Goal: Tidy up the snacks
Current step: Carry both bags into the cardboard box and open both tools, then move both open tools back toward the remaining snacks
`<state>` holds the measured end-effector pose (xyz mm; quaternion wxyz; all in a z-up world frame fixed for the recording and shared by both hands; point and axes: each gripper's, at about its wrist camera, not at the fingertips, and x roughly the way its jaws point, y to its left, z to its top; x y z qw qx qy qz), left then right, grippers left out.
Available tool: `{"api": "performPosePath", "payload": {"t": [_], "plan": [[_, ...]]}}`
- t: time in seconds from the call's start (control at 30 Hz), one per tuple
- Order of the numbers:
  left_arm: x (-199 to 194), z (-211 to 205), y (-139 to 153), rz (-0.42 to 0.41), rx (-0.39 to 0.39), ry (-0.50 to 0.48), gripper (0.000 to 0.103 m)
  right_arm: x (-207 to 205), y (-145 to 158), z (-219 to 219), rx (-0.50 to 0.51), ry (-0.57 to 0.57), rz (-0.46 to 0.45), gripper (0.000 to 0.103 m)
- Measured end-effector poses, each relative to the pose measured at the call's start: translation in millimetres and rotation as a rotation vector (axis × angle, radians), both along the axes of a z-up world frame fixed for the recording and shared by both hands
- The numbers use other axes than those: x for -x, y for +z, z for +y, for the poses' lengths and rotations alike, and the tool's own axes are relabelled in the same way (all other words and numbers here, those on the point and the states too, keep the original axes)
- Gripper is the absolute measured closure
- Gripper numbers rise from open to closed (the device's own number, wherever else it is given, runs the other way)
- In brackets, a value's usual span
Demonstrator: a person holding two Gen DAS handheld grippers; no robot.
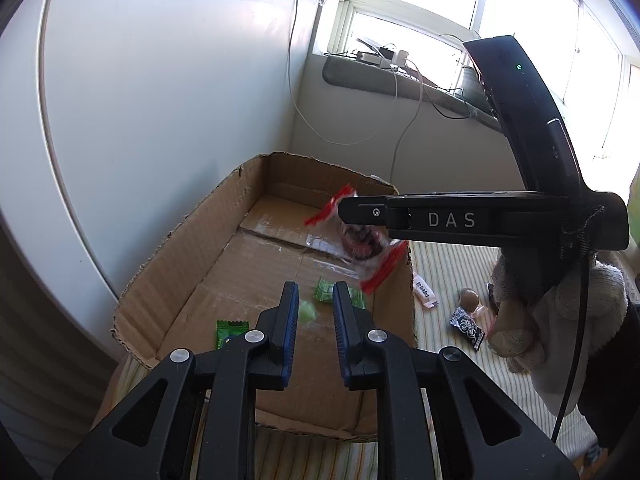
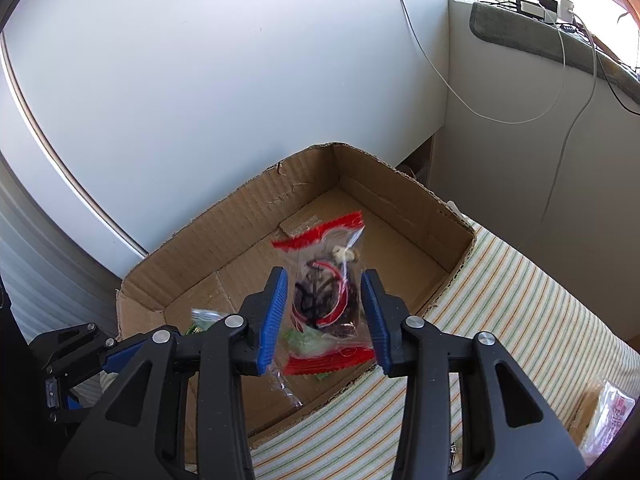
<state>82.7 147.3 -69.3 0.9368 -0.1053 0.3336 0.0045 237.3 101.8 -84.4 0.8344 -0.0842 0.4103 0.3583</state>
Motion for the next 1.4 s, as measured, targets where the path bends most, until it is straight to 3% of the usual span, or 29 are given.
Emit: {"api": "performPosePath", "payload": {"t": [0.07, 0.13, 0.3, 0.37, 0.47, 0.67, 1.1, 1.4], "plan": [[1.2, 0.6, 0.6, -0.004, -0.002, 0.008, 0.069, 1.2, 2.2, -1.4, -0.005, -0.006, -0.014, 0.041], [2.0, 1.1, 1.0, -0.006, 0.000, 0.011, 0.067, 2.0, 5.2, -3.0, -0.009, -0.013, -0.025, 0.029], [3.9, 0.6, 3.2, -0.014, 0.000, 0.016, 0.052, 5.1, 12.5, -7.4, -0.014, -0.017, -0.044, 0.016], [4.8, -0.3, 4.4, -0.016, 0.000, 0.013, 0.050, 7.1, 14.5, -8.2, -0.011, -0.017, -0.051, 0.016], [7.2, -2.2, 6.5, -0.020, -0.007, 0.016, 0.036, 9.9, 17.6, -11.3, -0.007, -0.027, -0.057, 0.015], [11.9, -4.6, 11.1, -0.022, -0.015, 0.025, 0.033, 16.2, 25.2, -21.9, -0.015, -0.043, -0.069, 0.015], [27.0, -24.2, 19.6, -0.040, 0.005, 0.003, 0.032, 51.4, 51.2, -90.2, -0.054, -0.106, -0.114, 0.015], [26.0, -52.5, 16.8, -0.034, 0.018, -0.052, 0.032, 68.7, 47.8, -160.0, -0.087, -0.183, -0.098, 0.015]]}}
